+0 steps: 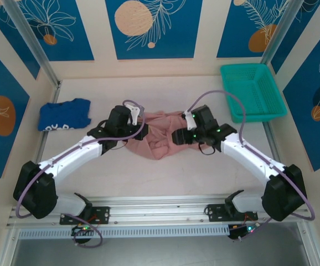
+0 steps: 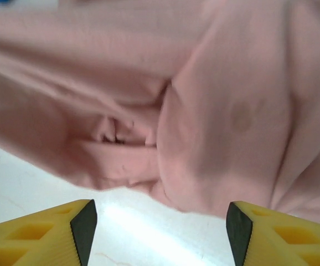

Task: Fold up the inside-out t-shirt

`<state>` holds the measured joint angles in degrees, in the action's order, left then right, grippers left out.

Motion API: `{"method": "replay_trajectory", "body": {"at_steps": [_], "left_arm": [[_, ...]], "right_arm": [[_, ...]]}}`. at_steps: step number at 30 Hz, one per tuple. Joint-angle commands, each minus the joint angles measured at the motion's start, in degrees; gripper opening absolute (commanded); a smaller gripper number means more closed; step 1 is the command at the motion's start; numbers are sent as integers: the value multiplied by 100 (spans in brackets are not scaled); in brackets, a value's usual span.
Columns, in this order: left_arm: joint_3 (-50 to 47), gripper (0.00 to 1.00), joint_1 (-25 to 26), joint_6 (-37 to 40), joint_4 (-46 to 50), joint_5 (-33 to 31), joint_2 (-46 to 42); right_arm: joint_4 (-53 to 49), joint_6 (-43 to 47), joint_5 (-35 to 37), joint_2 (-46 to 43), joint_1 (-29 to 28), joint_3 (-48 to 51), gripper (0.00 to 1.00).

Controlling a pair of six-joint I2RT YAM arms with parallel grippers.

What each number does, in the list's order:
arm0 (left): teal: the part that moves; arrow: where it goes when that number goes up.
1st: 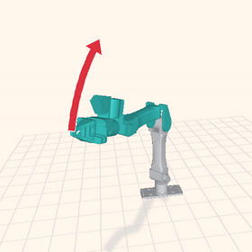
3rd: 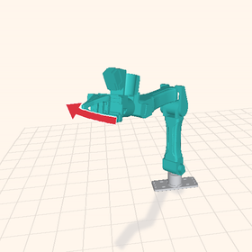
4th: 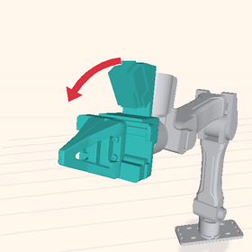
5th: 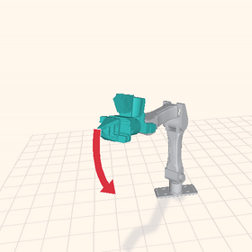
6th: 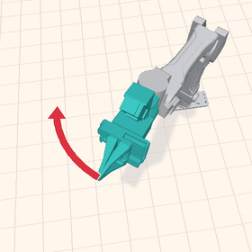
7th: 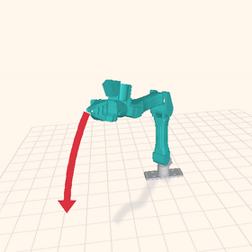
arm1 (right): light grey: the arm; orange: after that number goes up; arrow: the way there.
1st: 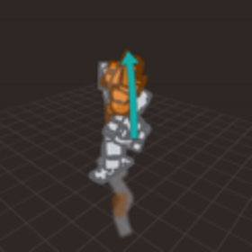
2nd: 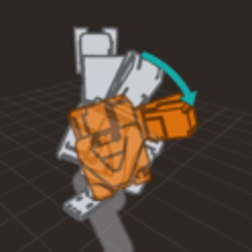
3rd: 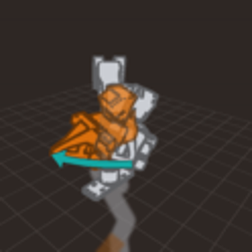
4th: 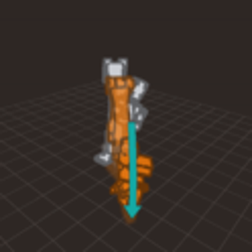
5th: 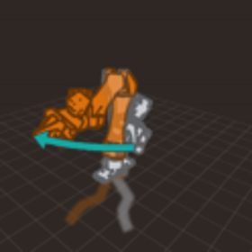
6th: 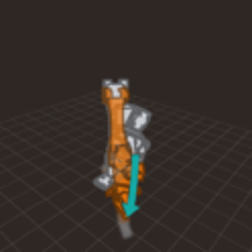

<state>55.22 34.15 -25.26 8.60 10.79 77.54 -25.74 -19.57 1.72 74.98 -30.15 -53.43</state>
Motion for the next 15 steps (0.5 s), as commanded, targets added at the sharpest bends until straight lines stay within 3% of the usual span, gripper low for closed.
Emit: {"method": "replay_trajectory", "body": {"at_steps": [1, 3, 5, 9, 11, 15], "left_arm": [[44, 0, -117, -60, 122, 125, -323], [100, 0, -148, -11, 247, 104, -385], [137, 0, -171, 16, 334, 85, -468], [172, 0, -244, 30, 427, -9, -663], [224, 0, -305, 56, 497, -56, -754], [441, 0, -446, 167, 696, -324, -1013]], "right_arm": [[755, -451, 55, 578, -28, 438, 65], [1123, -462, 179, 899, -42, 470, 63], [1354, -392, 345, 1148, -41, 435, 54], [1497, -170, 408, 1271, 16, 222, 17], [1300, -80, 530, 1021, 50, 99, 4], [521, 208, 751, 98, 183, -270, 0]]}}
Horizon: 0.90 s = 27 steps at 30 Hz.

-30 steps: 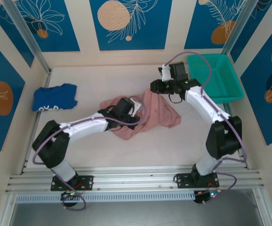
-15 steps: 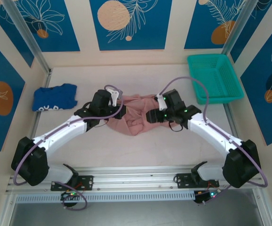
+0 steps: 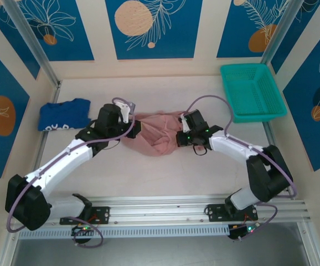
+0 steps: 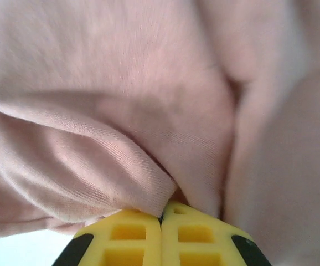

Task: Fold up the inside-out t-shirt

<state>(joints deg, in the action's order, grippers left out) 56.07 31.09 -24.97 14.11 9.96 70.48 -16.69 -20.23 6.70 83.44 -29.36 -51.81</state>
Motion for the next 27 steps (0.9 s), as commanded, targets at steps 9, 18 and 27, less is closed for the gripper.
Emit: {"method": "replay_trajectory", "body": {"at_steps": [9, 18, 27], "left_arm": [[2081, 0, -217, 461, 220, -1057, -266], [3639, 0, -253, 1178, 613, -2121, -36], [4379, 0, -367, 1410, 923, -2004, 888]], "right_arm": [[-1183, 883, 118, -1512, 1125, -2877, 0], [-1405, 1075, -226, -1353, 1469, -4705, 0], [-1667, 1275, -373, -738, 1478, -5324, 0]]}}
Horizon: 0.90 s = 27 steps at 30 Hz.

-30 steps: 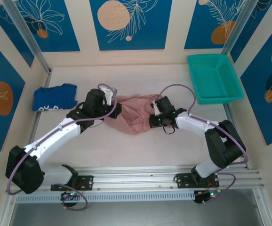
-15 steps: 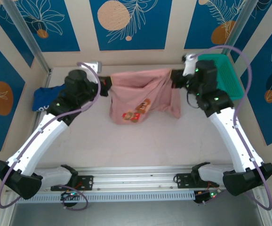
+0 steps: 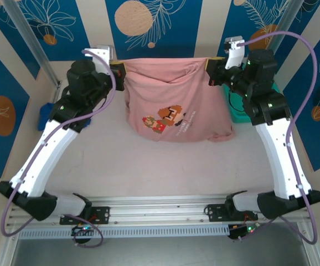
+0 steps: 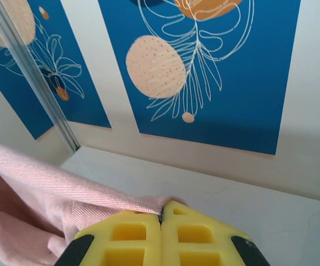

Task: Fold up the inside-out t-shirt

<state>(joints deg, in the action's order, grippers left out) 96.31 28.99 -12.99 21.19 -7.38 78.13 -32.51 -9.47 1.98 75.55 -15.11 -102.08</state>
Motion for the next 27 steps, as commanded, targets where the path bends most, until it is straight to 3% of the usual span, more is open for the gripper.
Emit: {"method": "replay_trajectory", "body": {"at_steps": [1, 4, 10, 13, 16, 18, 20, 25, 27], "left_arm": [[306, 0, -166, 231, 236, -243, 126], [-359, 0, -184, 197, 178, -32, -157], [-2724, 0, -184, -107, -10, 1043, -1224], [-3600, 0, -175, -407, -103, 1832, -1596], [-4078, 0, -167, -508, -104, 2114, -1589], [-4243, 0, -166, -502, -103, 2168, -1455], [-4257, 0, -166, -519, -123, 2333, -1299], [-4128, 0, -140, -436, -136, 2503, -1114], [-4078, 0, -141, -393, -95, 2516, -1061]], "right_arm": [[-148, 201, 78, 65, 45, -279, 0], [-195, 11, 48, -132, 17, 397, 0], [208, -847, -321, -680, -69, 3172, 0], [336, -1005, -379, -543, -119, 4096, 0], [592, -1033, -352, -184, -221, 4566, 1], [603, -916, -272, 142, -364, 4614, 7], [537, -642, -83, 363, -624, 4575, 19], [1195, 479, 702, 75, -1630, 4833, 41], [1584, 836, 887, -29, -1966, 4956, 56]]}}
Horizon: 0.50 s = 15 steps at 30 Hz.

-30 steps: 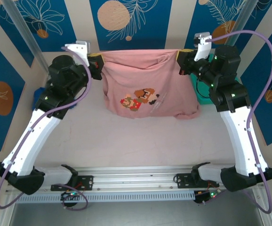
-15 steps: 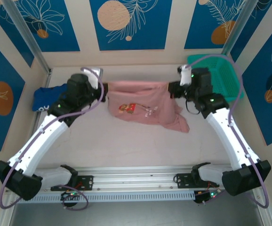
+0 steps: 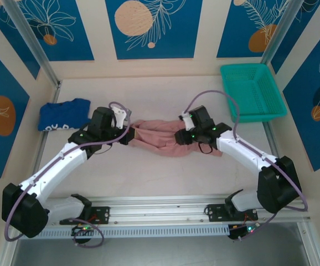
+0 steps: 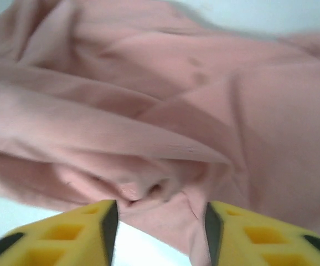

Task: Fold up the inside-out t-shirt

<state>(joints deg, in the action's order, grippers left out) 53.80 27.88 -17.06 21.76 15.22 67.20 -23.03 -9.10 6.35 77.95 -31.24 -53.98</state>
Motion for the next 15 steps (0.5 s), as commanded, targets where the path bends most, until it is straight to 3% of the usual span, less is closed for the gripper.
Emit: {"method": "replay_trajectory", "body": {"at_steps": [1, 6, 9, 15], "left_arm": [[198, 0, -28, 33, -112, 257, 43], [253, 0, -19, 56, -66, 245, 34], [269, 0, -20, 77, -15, 209, -5], [306, 0, -26, 106, 47, 203, -58]], "right_arm": [[782, 958, 466, -289, -509, 178, 63], [1274, 1498, 472, -87, -1041, 307, 64], [1400, 1538, 591, 137, -1032, 325, 54], [1848, 1707, 328, 593, -851, 278, 53]]}}
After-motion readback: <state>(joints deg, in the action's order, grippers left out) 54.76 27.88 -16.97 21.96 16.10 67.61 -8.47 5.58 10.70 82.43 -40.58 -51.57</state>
